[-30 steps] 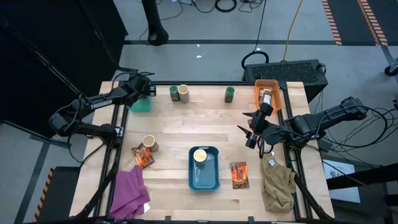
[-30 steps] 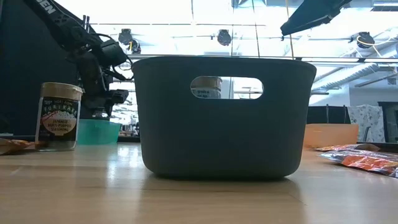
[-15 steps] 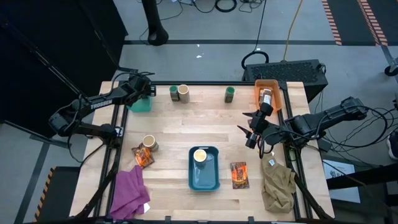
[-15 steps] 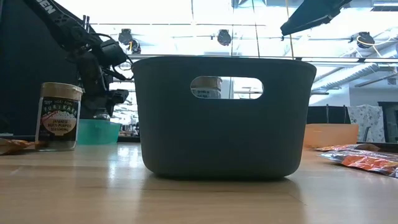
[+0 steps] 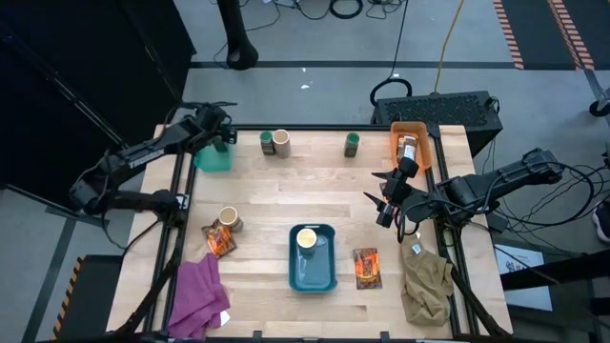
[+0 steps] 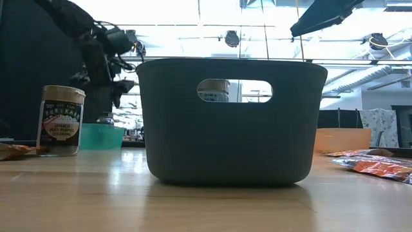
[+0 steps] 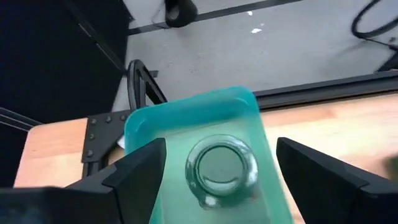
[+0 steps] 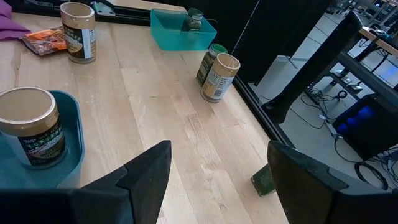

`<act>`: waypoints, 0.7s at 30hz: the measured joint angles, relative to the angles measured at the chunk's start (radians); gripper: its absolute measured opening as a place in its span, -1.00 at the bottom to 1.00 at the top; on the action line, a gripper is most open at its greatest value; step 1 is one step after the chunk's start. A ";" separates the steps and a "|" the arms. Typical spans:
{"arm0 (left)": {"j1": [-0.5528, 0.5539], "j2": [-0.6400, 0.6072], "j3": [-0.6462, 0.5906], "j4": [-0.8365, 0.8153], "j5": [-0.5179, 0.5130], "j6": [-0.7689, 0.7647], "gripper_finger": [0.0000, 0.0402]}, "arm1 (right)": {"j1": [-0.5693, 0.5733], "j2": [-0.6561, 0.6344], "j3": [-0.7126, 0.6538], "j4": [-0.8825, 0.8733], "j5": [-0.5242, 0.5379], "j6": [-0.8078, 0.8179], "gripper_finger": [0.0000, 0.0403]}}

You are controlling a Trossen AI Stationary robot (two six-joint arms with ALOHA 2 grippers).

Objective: Sort spices by type
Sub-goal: Put the orange seasoning bag into the orange bin

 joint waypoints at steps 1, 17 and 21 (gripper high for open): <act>-0.001 -0.012 0.018 -0.024 0.030 0.001 0.55 | 0.000 0.000 0.000 0.000 0.000 0.000 0.24; -0.551 -0.177 0.044 0.227 0.272 0.091 0.55 | 0.000 0.000 0.000 0.010 0.006 0.007 0.24; -0.707 -0.177 0.044 0.321 0.249 0.225 0.55 | 0.000 0.000 0.000 0.021 0.006 0.058 0.24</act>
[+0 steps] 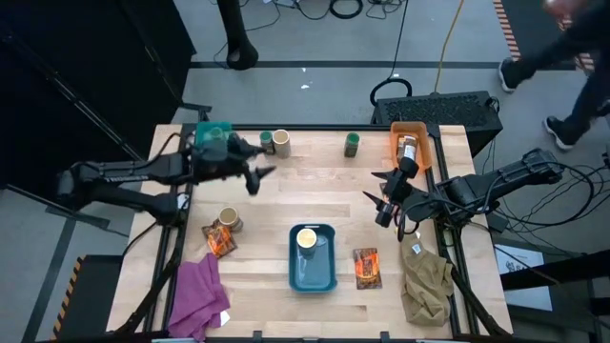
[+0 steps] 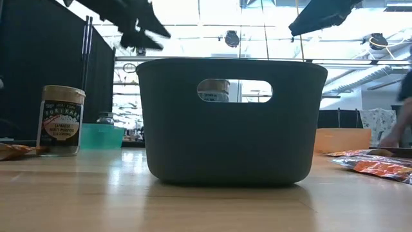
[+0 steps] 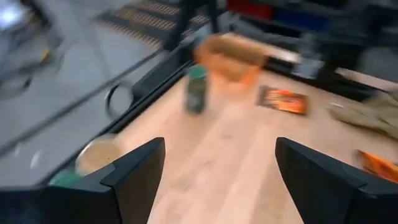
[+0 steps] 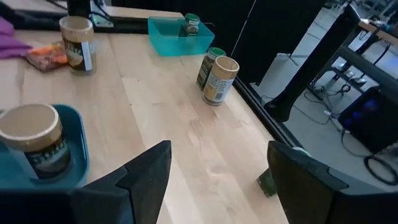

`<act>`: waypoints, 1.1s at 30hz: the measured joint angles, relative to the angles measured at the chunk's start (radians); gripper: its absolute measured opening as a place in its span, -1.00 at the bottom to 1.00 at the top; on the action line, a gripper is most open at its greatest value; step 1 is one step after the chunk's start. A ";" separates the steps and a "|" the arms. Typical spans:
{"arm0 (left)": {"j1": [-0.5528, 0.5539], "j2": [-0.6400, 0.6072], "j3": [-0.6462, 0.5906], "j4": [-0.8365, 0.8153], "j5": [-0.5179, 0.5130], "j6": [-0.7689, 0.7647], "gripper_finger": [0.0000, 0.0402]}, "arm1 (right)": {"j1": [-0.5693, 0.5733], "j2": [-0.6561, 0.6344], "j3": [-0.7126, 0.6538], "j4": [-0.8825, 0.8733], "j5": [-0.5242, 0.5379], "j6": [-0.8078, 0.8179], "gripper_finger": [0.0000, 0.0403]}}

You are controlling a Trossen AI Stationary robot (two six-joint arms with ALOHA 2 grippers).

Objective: Sort spices by type
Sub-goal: Put the orange seasoning bag into the orange bin

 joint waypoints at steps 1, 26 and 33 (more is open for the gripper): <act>-0.033 0.000 0.000 0.011 -0.003 0.040 0.55 | 0.000 0.000 0.000 0.005 0.000 0.013 0.24; -0.304 0.019 -0.001 -0.007 -0.006 0.082 0.55 | -0.001 0.078 0.000 0.190 -0.016 0.180 0.24; -0.332 0.032 -0.002 -0.006 0.026 0.045 0.55 | -0.027 0.078 0.000 0.182 -0.118 0.181 0.24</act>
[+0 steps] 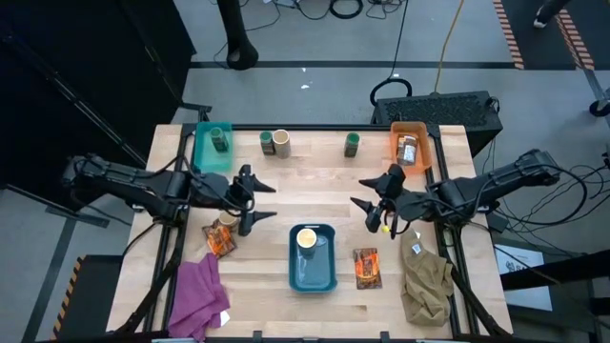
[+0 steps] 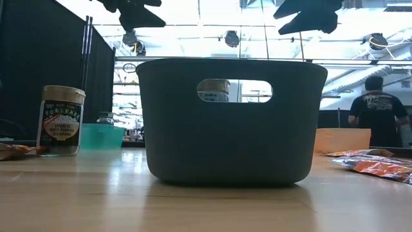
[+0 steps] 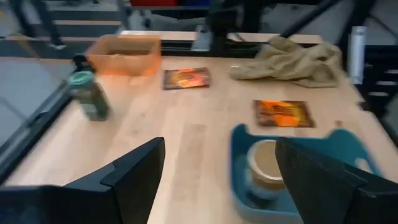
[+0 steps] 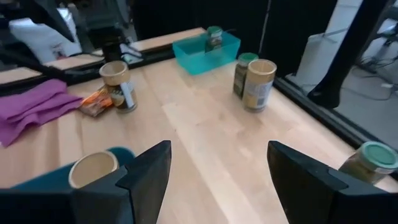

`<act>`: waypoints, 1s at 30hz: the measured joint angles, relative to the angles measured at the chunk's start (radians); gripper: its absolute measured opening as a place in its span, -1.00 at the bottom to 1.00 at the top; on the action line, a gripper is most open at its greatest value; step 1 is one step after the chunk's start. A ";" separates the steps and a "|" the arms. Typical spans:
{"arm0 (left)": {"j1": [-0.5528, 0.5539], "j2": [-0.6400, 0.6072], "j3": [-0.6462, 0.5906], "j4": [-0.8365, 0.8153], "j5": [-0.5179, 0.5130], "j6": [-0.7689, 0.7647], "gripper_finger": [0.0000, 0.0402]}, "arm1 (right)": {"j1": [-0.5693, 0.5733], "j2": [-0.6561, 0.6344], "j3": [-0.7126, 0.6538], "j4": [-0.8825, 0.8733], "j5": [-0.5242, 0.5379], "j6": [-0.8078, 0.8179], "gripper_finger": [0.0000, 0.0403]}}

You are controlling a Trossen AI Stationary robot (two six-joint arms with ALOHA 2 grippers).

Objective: Sort spices by type
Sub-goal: Put the orange seasoning bag into the orange bin

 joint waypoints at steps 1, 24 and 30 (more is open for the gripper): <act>-0.009 0.006 0.000 0.001 0.007 -0.024 0.55 | -0.006 0.000 0.000 -0.007 -0.016 -0.001 0.24; -0.050 0.243 0.296 -0.689 0.022 -0.379 0.55 | -0.140 -0.001 0.000 -0.270 -0.220 0.119 0.24; -0.118 0.275 0.415 -1.123 0.295 -0.586 0.55 | -0.144 -0.001 0.000 -0.335 -0.248 0.133 0.24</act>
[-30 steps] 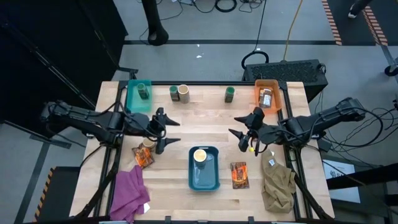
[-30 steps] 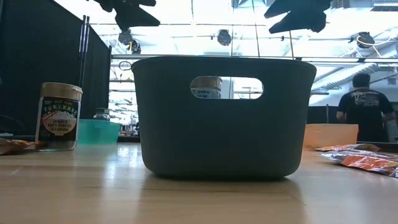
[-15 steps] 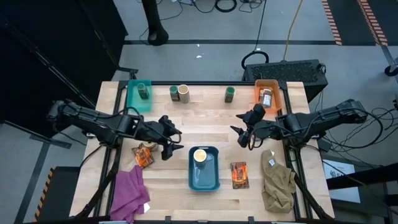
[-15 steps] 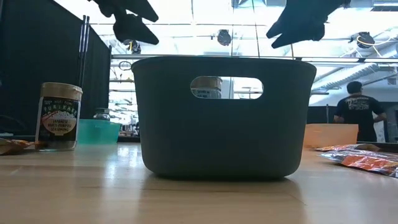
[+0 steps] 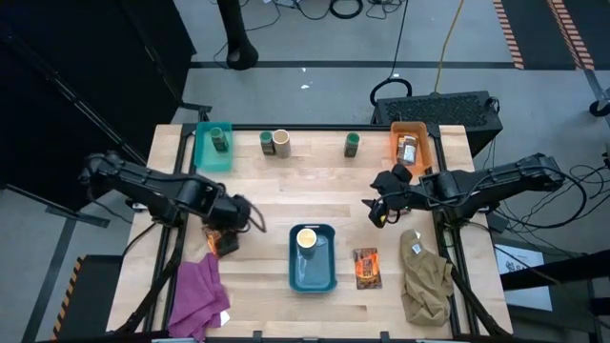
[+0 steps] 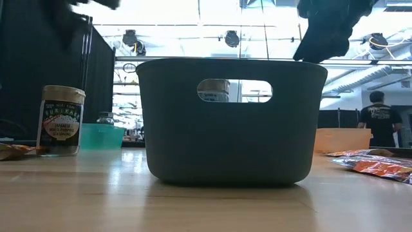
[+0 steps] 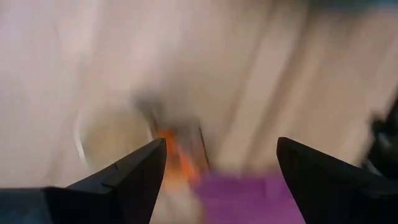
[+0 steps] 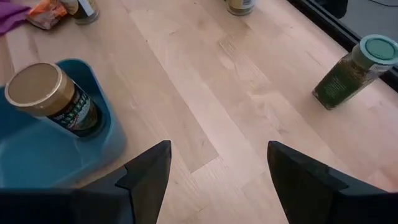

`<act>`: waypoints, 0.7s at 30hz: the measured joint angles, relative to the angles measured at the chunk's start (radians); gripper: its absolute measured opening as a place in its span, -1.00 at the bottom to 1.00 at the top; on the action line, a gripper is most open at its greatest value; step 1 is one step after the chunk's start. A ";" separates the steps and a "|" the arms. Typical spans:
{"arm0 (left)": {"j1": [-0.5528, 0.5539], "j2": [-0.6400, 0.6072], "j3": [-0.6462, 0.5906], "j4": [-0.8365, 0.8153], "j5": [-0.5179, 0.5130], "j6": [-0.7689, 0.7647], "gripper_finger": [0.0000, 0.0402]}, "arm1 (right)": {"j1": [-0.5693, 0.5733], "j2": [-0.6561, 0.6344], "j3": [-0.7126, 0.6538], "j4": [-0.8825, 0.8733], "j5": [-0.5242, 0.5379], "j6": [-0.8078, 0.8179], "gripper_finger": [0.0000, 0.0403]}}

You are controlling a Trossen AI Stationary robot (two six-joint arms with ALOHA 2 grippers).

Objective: Sort spices by type
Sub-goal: Put the orange seasoning bag into the orange bin

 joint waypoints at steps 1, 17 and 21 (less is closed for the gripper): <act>-0.016 0.000 0.009 -0.040 0.032 -0.024 0.55 | 0.000 0.000 0.000 0.008 0.000 -0.009 0.24; -0.327 0.048 -0.019 -0.020 -0.207 -0.330 0.55 | 0.000 0.000 0.000 0.073 -0.003 -0.088 0.24; -0.386 0.084 -0.019 -0.020 -0.294 -0.439 0.55 | 0.000 0.000 0.000 0.073 -0.003 -0.088 0.24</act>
